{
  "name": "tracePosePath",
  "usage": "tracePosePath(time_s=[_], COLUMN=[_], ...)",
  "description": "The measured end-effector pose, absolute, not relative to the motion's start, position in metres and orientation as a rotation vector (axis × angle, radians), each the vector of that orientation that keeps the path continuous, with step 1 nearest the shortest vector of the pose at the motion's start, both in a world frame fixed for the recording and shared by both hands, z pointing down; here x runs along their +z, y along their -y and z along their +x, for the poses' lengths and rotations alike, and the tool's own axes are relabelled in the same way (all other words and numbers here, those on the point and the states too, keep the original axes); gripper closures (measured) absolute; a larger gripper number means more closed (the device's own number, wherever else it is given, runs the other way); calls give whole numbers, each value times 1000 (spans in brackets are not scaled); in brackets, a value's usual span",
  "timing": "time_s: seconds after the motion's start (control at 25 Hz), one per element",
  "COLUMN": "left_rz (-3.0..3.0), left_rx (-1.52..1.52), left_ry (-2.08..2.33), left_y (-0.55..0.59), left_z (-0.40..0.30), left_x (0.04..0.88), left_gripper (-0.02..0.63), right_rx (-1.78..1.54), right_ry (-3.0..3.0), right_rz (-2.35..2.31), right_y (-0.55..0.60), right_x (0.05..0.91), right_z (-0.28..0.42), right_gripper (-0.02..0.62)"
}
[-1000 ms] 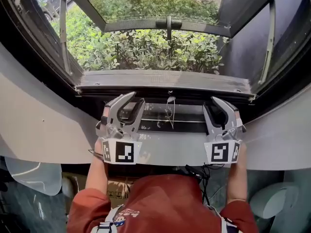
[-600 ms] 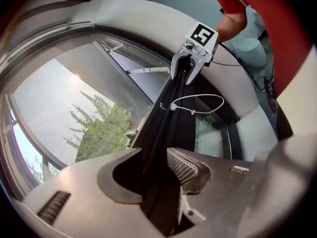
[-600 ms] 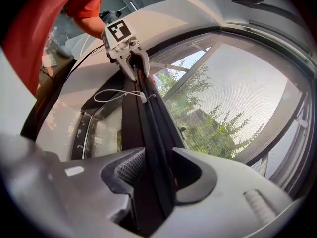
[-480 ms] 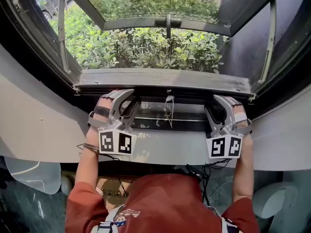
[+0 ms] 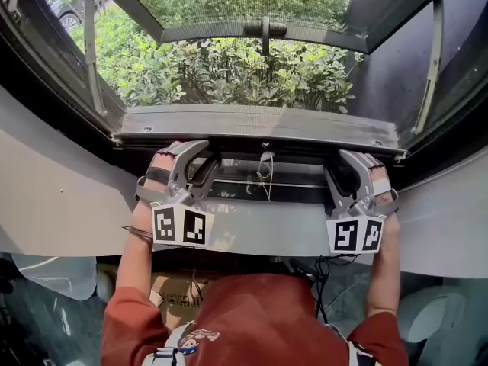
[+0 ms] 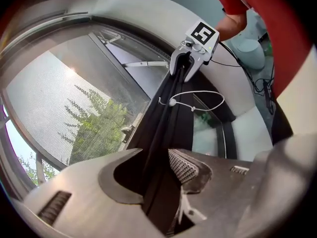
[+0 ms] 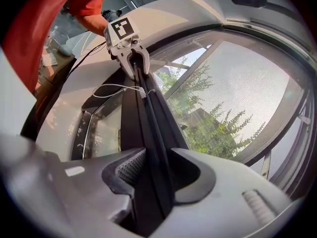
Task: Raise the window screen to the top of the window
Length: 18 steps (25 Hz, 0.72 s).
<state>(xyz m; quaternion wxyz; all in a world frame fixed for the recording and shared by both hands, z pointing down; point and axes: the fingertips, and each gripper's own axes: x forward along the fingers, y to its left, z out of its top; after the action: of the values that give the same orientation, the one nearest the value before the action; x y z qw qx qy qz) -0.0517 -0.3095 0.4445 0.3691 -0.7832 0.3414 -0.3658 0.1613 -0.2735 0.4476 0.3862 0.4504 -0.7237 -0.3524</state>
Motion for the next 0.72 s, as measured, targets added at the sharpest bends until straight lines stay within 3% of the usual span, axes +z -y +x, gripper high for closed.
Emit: tracePosePath(time_s=[0.72], left_rz=[-2004], left_rx=[-965], left_ry=[-835], left_y=[310], left_z=[-52], left_x=[446], left_gripper=[454], right_rx=[-849], right_ry=[1851], right_rz=[1140], right_y=[274], right_x=[449], right_z=[161], right_gripper=[431])
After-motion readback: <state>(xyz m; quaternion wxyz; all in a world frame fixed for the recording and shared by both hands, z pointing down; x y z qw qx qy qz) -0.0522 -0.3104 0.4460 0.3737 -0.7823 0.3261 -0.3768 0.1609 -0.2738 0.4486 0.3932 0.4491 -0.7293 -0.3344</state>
